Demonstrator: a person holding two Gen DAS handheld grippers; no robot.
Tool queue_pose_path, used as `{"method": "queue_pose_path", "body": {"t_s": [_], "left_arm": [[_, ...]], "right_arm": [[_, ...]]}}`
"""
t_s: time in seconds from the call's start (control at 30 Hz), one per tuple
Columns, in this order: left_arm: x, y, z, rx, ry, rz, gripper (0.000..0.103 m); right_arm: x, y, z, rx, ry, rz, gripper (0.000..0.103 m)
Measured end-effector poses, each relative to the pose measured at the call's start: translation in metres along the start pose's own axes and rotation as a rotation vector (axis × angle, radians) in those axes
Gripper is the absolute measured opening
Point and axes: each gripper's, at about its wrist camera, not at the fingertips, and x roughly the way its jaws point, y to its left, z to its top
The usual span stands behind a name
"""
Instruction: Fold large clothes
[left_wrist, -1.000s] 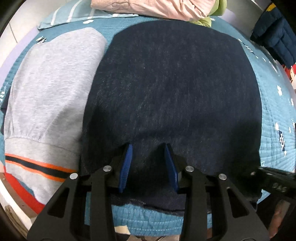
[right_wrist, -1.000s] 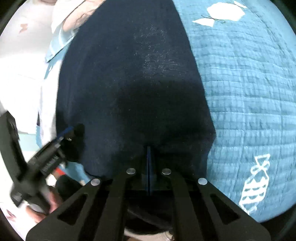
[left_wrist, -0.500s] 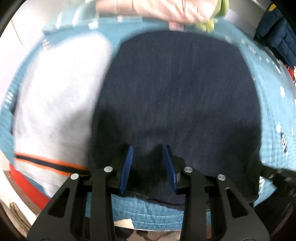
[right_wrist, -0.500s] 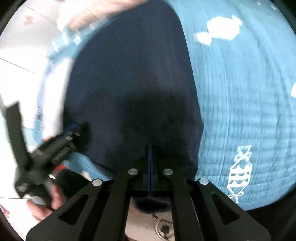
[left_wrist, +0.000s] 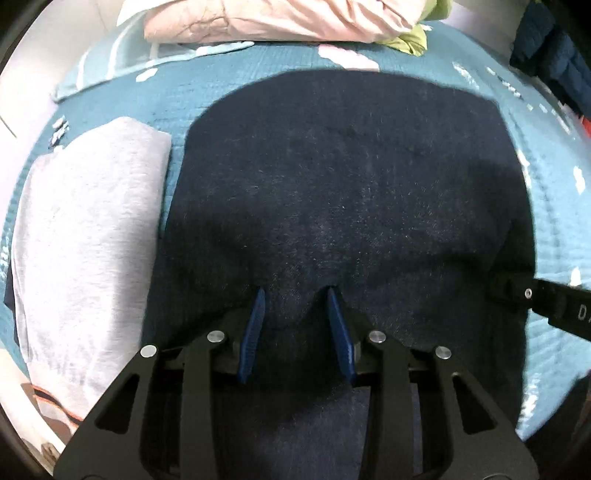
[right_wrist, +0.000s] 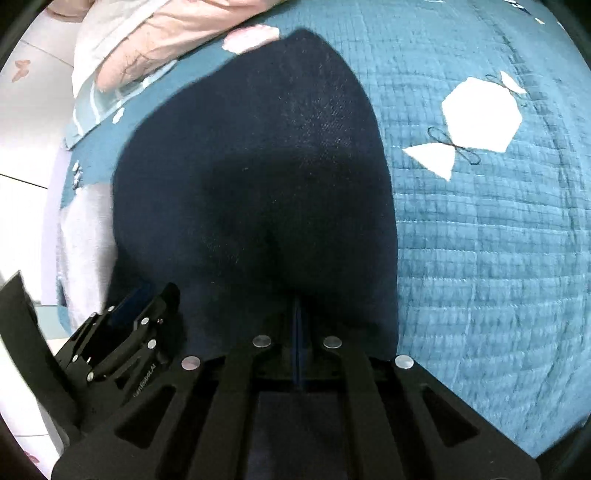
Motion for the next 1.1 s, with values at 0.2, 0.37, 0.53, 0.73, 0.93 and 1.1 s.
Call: {"method": "queue_pose_path", "body": {"t_s": [0.2, 0.37, 0.53, 0.73, 0.93, 1.1], "left_arm": [[0.009, 0.021, 0.044, -0.06, 0.001, -0.03, 0.035], [0.045, 0.018, 0.048, -0.089, 0.022, -0.017, 0.036], [0.021, 0.015, 0.059, -0.053, 0.062, -0.017, 0.037], [0.026, 0.03, 0.106, -0.098, 0.045, -0.042, 0.039], [0.071, 0.043, 0.122, -0.168, 0.123, -0.131, 0.042], [0.038, 0.036, 0.134, -0.101, 0.107, -0.07, 0.043]], "right_arm": [[-0.007, 0.002, 0.035, -0.012, -0.058, -0.093, 0.0], [0.03, -0.019, 0.059, 0.064, 0.031, -0.027, 0.0], [-0.016, 0.0, 0.057, 0.033, 0.002, -0.039, 0.001], [0.001, 0.004, 0.103, 0.025, 0.023, -0.165, 0.001], [0.037, -0.017, 0.119, 0.07, 0.044, -0.181, 0.0], [-0.001, 0.006, 0.125, -0.017, 0.028, -0.176, 0.002]]}}
